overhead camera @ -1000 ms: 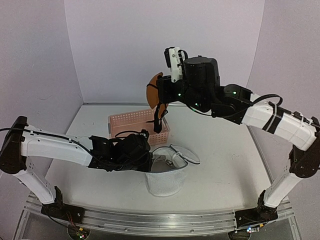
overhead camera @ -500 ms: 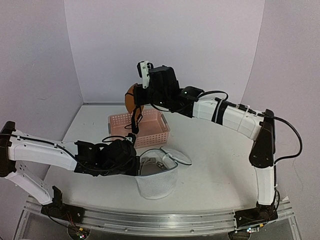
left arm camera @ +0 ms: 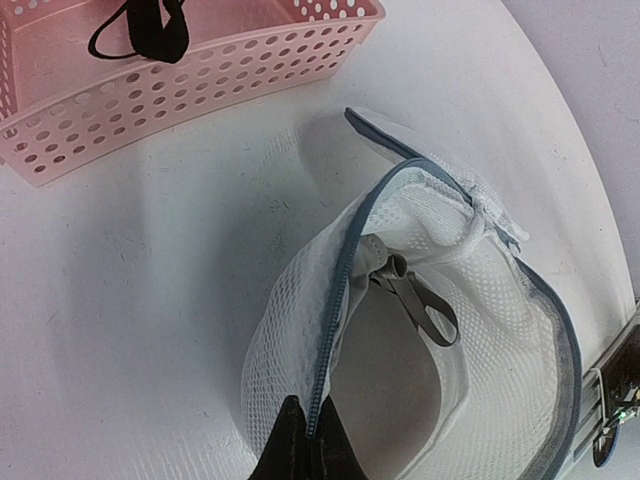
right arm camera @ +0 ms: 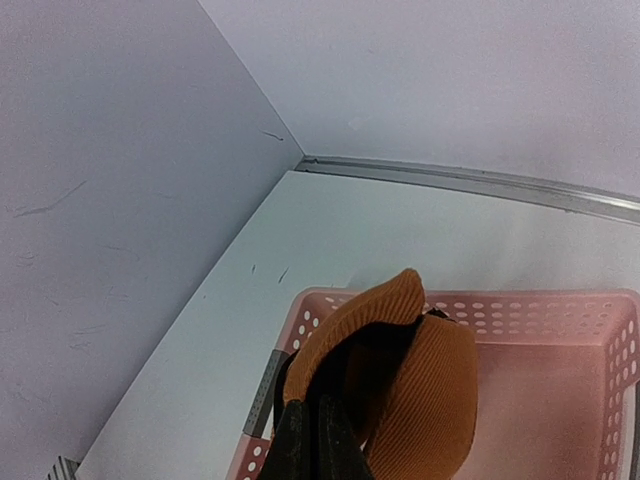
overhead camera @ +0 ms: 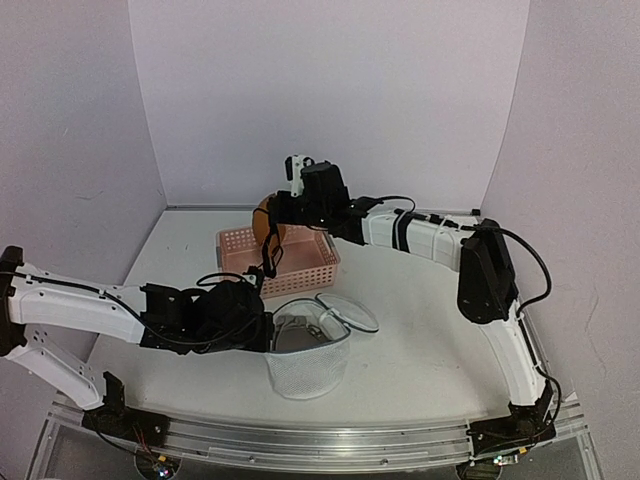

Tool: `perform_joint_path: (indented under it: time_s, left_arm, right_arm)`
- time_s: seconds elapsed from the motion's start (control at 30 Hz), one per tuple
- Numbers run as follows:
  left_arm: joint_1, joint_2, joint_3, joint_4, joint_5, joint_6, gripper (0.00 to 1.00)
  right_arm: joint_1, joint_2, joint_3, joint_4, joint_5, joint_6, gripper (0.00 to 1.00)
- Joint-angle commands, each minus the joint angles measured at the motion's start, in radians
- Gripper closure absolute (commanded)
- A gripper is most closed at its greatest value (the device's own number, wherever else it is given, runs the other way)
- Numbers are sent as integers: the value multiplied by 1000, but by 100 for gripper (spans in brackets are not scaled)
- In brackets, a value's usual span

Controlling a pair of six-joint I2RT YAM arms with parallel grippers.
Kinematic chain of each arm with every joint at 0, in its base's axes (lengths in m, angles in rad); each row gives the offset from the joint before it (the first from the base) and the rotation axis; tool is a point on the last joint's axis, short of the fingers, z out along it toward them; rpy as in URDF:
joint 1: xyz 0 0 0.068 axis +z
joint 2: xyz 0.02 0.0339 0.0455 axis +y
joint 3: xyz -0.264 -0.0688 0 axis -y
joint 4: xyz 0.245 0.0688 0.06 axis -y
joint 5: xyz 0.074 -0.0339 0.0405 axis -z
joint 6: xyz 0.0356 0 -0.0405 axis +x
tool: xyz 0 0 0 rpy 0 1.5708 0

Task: Unzip the laundry bag and remove the bra
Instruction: Place the bra in the bin.

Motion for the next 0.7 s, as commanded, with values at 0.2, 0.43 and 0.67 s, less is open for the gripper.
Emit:
perform_joint_path:
  time_s: [0.2, 0.43, 0.67]
  left_arm:
    - [-2, -18, 10, 29, -26, -16, 100]
    - [-4, 8, 31, 28, -23, -8, 100]
    - [-4, 28, 54, 26, -21, 5, 100]
  right_arm:
    - [-77, 55, -128, 170, -90, 149, 100]
    - [-128, 72, -241, 175, -114, 179, 100]
    - [-147, 19, -334, 148, -71, 158, 85]
